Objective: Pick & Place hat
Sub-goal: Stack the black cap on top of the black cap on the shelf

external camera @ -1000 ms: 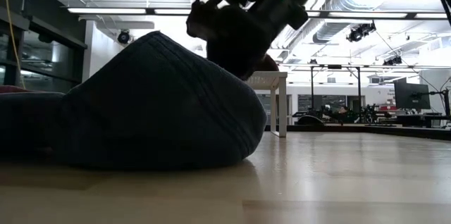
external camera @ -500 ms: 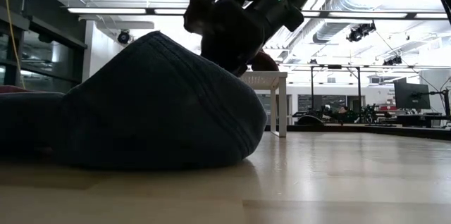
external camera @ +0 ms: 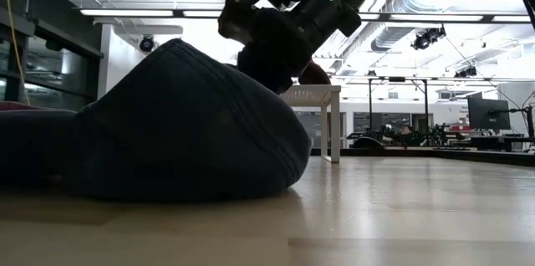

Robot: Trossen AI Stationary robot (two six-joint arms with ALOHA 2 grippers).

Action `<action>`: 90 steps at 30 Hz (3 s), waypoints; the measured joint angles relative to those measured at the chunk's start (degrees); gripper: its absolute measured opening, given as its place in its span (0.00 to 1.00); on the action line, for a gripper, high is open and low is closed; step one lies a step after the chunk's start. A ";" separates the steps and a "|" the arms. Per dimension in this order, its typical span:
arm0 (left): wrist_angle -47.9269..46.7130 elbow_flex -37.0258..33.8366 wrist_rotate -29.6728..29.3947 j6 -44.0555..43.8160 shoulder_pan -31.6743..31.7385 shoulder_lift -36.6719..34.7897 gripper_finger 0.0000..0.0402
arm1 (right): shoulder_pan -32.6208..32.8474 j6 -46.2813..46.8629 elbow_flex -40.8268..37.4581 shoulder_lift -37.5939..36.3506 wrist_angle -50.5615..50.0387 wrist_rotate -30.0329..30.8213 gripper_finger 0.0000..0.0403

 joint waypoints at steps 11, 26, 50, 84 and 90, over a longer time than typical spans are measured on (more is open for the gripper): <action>-0.01 0.00 -0.01 0.00 -0.01 0.00 0.32 | 3.49 -7.09 0.00 -6.11 -4.18 10.55 0.01; 2.19 0.00 -0.20 -0.22 -0.01 -0.02 0.32 | 12.40 -23.86 0.00 -26.36 -14.58 20.51 0.01; 15.53 0.02 1.89 -4.61 0.01 0.31 0.32 | 17.95 -34.84 0.00 -50.69 2.59 8.71 0.01; 55.41 0.02 25.88 8.66 0.01 10.01 0.44 | 12.37 -23.93 0.00 -46.54 28.56 -13.39 0.01; 56.65 0.00 25.64 7.67 -0.01 10.96 0.63 | 12.39 -23.78 0.00 -46.14 28.76 -11.41 0.01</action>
